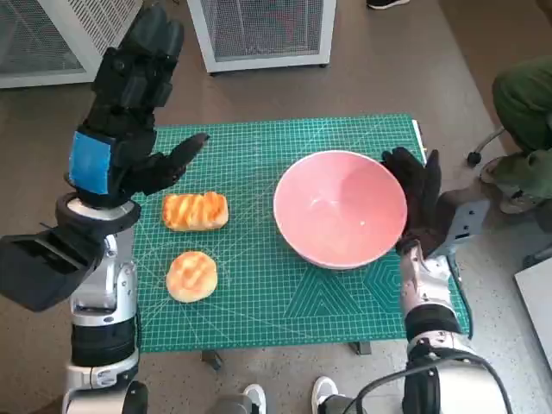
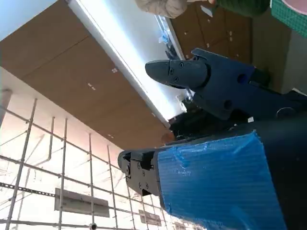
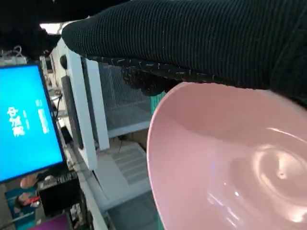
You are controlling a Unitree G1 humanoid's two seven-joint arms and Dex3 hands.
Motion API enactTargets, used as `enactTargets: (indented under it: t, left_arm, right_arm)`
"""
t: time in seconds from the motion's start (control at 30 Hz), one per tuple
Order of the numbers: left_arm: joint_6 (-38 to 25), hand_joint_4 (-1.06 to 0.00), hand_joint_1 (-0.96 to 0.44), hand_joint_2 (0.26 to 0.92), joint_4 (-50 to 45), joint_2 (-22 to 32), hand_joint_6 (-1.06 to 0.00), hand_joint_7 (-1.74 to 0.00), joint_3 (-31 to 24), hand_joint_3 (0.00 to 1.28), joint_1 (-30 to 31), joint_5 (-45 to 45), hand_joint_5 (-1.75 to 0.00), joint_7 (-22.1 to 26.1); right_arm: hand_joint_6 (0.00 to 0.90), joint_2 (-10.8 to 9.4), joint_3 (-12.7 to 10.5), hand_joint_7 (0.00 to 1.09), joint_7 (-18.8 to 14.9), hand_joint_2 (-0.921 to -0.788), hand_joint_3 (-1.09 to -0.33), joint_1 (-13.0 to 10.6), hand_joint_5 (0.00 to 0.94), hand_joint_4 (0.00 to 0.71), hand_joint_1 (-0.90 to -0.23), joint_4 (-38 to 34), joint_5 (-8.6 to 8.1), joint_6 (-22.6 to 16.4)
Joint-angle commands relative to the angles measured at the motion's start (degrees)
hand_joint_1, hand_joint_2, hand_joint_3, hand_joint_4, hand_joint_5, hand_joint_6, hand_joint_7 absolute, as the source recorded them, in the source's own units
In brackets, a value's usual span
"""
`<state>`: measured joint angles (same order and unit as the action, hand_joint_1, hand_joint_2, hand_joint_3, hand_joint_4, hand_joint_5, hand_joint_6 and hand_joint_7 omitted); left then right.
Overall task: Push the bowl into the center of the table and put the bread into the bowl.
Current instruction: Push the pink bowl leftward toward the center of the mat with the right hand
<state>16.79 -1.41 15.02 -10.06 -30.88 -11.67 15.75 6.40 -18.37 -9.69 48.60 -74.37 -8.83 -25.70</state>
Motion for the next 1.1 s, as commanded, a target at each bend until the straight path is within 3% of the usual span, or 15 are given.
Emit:
enactTargets:
  t: [0.03,0.53,1.1]
  left_arm:
    - [-0.14,-0.19,-0.35,0.921,-1.28,0.58,-0.16,-0.25,-0.54,0.27,0.95,0.16,0.0,-0.5]
    - [0.9,-0.18,-0.35,0.921,-2.03,1.3,-0.17,-0.25,-1.14,0.27,1.91,1.59,0.0,-1.31]
    - [1.81,-0.19,-0.32,0.921,-2.28,1.23,-0.17,-0.24,-1.49,0.28,2.61,2.9,-0.01,-2.26]
  right_arm:
    - [0.324,-1.08,-0.53,0.23,-0.49,-0.921,-0.803,0.45,0.011,0.325,-0.576,-0.53,-0.42,1.17]
    - [0.341,-3.8,0.26,0.22,-0.62,-0.921,-0.841,2.15,0.003,0.321,-0.581,-0.28,0.27,0.76]
    - [0.322,-6.25,1.01,0.21,-0.94,-0.921,-0.833,3.33,0.0,0.295,-0.569,-0.31,0.5,1.01]
